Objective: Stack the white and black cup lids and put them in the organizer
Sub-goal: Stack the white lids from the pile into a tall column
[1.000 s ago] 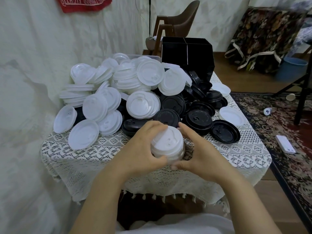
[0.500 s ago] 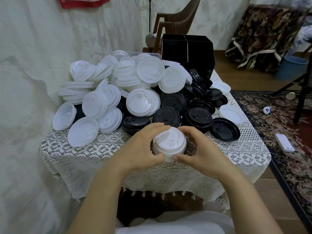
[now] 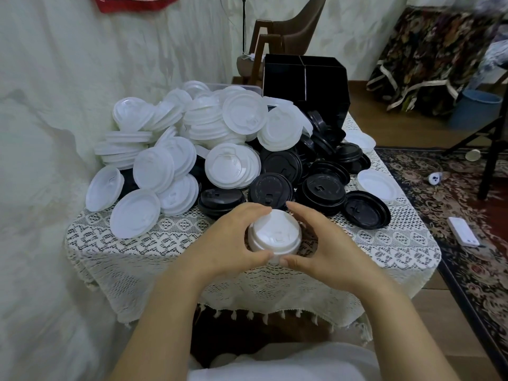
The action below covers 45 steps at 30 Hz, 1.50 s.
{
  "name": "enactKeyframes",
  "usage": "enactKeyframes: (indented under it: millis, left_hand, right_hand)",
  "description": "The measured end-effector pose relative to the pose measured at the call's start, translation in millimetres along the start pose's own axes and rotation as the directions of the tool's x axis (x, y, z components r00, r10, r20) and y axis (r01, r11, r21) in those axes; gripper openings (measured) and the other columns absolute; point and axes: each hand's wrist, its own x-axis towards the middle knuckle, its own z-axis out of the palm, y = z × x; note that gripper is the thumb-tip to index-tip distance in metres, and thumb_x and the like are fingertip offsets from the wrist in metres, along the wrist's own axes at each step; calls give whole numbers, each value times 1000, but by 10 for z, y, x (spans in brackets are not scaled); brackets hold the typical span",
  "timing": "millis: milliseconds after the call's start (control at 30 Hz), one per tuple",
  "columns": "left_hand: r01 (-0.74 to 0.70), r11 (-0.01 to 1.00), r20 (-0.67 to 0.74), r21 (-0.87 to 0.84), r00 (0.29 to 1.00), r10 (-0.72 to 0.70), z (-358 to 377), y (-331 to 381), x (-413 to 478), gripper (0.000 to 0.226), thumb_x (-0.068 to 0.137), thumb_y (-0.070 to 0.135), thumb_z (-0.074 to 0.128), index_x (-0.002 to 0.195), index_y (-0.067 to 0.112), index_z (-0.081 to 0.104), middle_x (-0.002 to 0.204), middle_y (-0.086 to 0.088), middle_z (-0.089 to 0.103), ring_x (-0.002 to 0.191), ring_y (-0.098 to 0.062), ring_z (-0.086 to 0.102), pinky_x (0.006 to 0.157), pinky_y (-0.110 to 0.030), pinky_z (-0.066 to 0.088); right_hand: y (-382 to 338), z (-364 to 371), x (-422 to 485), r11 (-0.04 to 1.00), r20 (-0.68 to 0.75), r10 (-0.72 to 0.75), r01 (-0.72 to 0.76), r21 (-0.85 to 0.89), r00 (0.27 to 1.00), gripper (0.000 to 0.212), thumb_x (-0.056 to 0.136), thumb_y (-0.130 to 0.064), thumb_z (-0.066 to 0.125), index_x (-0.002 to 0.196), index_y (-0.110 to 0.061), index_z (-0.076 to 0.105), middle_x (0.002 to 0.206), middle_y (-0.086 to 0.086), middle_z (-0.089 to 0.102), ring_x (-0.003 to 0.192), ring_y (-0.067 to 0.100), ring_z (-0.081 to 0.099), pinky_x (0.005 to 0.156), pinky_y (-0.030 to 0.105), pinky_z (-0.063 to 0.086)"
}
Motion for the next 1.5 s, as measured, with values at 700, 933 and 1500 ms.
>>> enactKeyframes:
  millis: [700,933,1500]
  left_hand:
    - [278,960,-597,33,776,-204,-142,-123,526,71,88,32,65,148,15,30,154,-11,26,142,-27,22,112,-36,24]
    - [358,927,-583,110,779,-232,-56,-134,600,75,91,38,59,152,21,20,157,-8,20,140,-26,20,108,-40,29]
    - [296,951,-679,87,716,-161,-34,-114,605,70,76,28,73,136,7,45,119,-17,47,107,-35,49,83,-44,44]
  right_hand:
    - [32,45,47,998,13,-17,18,-68,1000,82,76,-36,81,146,-39,38,138,-41,28,134,-9,27,115,22,22]
    - [27,48,55,998,6,-27,27,-58,1000,81,77,-34,81,146,-38,39,146,-36,29,137,-8,27,119,27,24]
    - [21,46,50,996,4,-48,48,-80,999,82,78,-35,80,147,-37,37,145,-36,28,133,-12,26,113,16,20]
